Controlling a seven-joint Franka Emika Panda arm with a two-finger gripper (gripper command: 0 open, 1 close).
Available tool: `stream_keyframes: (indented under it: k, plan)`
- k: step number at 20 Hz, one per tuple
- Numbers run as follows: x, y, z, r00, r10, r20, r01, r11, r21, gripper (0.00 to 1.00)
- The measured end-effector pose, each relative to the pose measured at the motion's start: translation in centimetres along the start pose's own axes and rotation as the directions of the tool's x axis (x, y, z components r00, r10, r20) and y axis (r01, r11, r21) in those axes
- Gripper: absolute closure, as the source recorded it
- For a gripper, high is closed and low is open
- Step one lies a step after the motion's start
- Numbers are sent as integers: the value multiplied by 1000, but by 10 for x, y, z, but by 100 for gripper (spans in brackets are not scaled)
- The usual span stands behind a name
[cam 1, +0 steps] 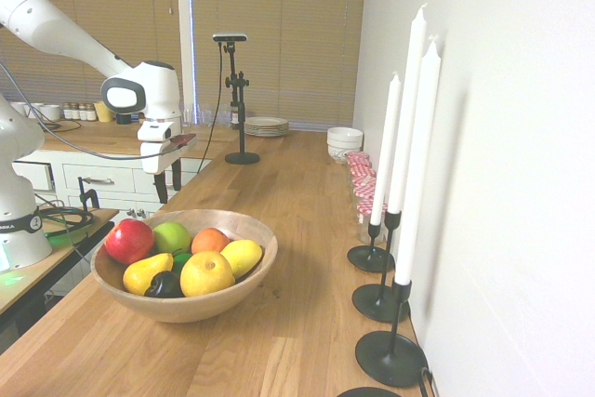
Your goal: Take red apple out of the basket
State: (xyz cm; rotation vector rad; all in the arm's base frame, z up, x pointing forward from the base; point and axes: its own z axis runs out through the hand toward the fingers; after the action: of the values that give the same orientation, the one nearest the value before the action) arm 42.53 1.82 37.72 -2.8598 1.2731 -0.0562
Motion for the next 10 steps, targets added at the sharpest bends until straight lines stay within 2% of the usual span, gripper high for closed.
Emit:
stream_keyframes:
  k: [4, 10]
  plan:
    - [3, -2, -5, 1000, 1, -8, -1, 1000, 7, 0]
    - [64, 11, -70, 994, 94, -55, -90, 993, 74, 0]
